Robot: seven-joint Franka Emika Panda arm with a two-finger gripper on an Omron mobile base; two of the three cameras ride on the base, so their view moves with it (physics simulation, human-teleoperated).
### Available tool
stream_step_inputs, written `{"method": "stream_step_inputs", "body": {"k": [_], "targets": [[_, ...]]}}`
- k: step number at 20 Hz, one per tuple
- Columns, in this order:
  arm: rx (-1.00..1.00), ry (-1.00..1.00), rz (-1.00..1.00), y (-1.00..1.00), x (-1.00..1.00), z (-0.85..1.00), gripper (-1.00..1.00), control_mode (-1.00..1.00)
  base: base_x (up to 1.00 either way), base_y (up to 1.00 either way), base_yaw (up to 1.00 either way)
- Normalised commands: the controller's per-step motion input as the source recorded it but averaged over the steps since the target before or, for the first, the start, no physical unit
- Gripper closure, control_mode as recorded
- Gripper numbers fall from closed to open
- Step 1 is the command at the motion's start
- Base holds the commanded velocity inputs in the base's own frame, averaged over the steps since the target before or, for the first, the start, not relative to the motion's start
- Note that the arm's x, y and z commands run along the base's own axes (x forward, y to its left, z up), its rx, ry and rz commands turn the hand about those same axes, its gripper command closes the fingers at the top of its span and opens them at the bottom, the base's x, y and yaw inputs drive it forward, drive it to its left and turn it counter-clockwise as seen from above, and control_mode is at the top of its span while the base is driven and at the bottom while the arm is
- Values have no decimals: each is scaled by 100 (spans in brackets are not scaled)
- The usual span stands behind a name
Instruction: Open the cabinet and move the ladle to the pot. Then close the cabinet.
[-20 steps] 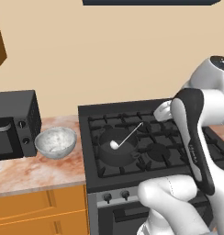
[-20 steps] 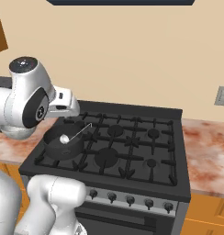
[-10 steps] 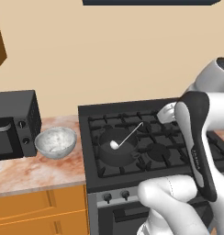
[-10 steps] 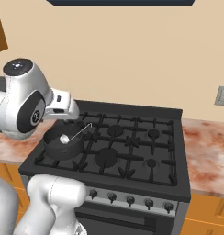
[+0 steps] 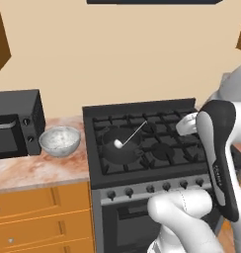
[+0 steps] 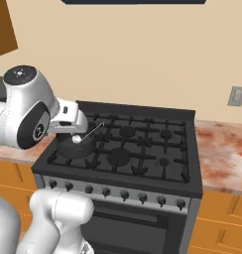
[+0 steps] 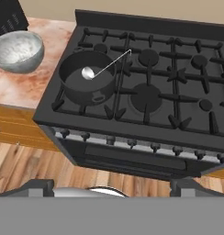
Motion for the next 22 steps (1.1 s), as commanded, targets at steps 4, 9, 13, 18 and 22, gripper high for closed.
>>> {"method": "stream_step_inputs", "body": {"k": [4,9,13,18,22], "targets": [[0,0,0,0,0,0,-100,100,-66,-21,0],[0,0,0,0,0,0,-100,100,-35,-22,-4],[0,0,0,0,0,0,-100,100,-14,-62,-5],[0,0,0,0,0,0,-100,100,0,-74,0],[0,0,0,0,0,0,-100,100,0,-77,0]]}}
